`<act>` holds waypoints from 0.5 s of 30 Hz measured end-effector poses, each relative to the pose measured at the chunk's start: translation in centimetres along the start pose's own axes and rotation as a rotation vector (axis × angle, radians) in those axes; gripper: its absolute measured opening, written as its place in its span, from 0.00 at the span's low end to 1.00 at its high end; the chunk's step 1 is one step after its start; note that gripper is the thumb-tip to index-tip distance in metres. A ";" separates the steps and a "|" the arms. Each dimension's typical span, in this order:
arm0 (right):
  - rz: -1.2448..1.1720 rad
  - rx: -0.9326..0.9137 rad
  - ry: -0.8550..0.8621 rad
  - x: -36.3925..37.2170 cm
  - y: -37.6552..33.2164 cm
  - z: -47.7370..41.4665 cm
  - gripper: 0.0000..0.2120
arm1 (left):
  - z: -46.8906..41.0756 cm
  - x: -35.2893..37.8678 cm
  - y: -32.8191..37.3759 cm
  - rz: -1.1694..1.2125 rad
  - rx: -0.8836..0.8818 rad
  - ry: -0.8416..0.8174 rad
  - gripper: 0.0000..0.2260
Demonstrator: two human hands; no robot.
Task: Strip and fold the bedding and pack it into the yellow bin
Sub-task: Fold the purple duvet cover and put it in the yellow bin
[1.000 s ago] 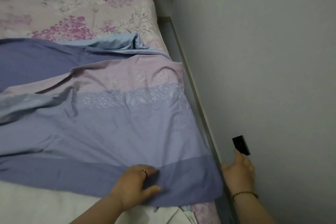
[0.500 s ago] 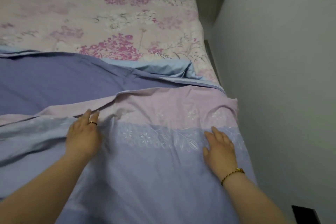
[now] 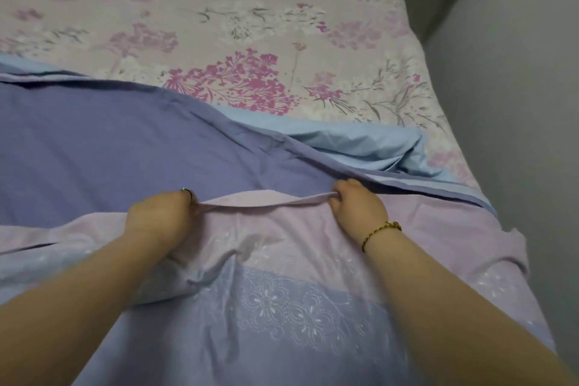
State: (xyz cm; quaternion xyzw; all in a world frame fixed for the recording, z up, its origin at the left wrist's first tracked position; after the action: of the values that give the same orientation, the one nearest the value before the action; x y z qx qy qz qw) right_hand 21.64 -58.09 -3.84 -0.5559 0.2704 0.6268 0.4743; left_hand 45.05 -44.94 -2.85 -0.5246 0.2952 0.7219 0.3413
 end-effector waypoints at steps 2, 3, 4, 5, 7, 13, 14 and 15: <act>-0.055 0.043 0.114 -0.6 0.4 -0.8 0.13 | -1.7 -1.7 0.1 0.205 -0.039 0.115 0.14; -0.099 0.071 0.181 -1.2 0.7 -1.0 0.14 | -2.5 -2.8 0.6 0.265 -0.015 0.194 0.13; -0.144 0.101 0.249 -1.8 1.0 -1.2 0.14 | -3.4 -3.8 1.3 0.294 0.032 0.263 0.12; -0.177 0.130 0.312 -2.5 1.4 -1.5 0.15 | -4.0 -4.8 2.1 0.296 0.089 0.309 0.11; -0.205 0.188 0.395 -3.3 2.1 -1.9 0.14 | -4.7 -5.9 3.5 0.293 0.171 0.339 0.10; -0.306 0.163 0.050 0.1 2.2 -0.7 0.25 | -3.2 0.7 3.0 0.084 0.242 0.008 0.27; -0.253 0.136 -0.026 0.8 1.9 0.0 0.30 | -2.5 1.8 2.6 0.051 0.223 -0.040 0.28; -0.161 0.119 -0.076 1.3 1.7 0.8 0.32 | -1.6 2.7 2.0 0.039 0.199 -0.077 0.29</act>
State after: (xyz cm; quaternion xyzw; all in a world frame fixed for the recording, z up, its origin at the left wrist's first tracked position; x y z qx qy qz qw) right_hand 19.84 -57.69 -5.16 -0.5224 0.2435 0.5901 0.5654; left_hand 43.74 -46.94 -5.75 -0.4541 0.3623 0.7153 0.3885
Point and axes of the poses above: each hand's wrist, its own z-axis away from the middle knuckle, its own x-axis out of the palm, y = z × x, the point moved 4 cm from there along -z, towards the middle knuckle, and after that the axes turned 5 degrees about z, right-handed, at the moved point
